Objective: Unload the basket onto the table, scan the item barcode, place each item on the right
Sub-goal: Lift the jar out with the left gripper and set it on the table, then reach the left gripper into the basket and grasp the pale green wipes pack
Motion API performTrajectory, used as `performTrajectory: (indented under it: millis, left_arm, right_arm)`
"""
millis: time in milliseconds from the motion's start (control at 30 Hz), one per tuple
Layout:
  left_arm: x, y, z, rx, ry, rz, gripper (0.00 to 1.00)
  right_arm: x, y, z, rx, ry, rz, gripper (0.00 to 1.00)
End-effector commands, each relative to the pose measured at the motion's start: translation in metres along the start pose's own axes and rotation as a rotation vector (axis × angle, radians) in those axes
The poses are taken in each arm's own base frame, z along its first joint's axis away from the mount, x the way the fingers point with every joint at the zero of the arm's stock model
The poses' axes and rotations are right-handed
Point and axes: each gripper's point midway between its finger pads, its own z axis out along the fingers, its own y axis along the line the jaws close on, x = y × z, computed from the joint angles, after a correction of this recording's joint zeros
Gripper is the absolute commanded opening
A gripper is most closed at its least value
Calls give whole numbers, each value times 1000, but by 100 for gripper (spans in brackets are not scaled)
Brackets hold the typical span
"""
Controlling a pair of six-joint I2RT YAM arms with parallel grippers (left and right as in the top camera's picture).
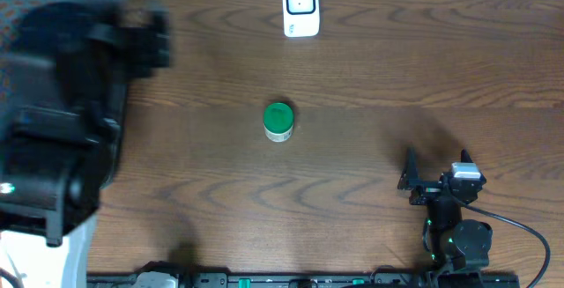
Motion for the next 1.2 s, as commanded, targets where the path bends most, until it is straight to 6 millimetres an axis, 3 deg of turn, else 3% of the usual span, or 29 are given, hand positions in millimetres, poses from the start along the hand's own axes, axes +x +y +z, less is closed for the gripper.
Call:
performTrajectory:
  millis: [0,100,167,233,267,433,667,867,1000,1167]
  left_arm:
    - [41,93,30,-317,115,-392,98]
    - [82,151,37,-509,197,-648,98]
    - [110,174,53,-534,287,-732,98]
    - [129,182,68,-502,359,-777,98]
    - [150,185,90,-423,438,-854,98]
    - [208,188,142,-302,625,-998,98]
    - [299,185,194,-263,849,-963,98]
    - [347,174,207,-175,927,-984,98]
    - [369,157,214,-88,926,-1003,98]
    - [400,149,217,-89,931,-1009,98]
  right_arm:
    - [1,-1,0,3,1,-7,99]
    - [1,-1,0,3,1,-7,100]
    - [1,-1,0,3,1,-7,99]
    - [1,-1,0,3,1,-7,99]
    - [1,-1,0,3,1,-7,99]
    - [1,-1,0,3,1,-8,99]
    - [1,-1,0,3,1,-7,99]
    - [1,-1,0,3,1,-7,99]
    - [1,-1,0,3,1,-7,99]
    - [1,-1,0,3,1,-7,99]
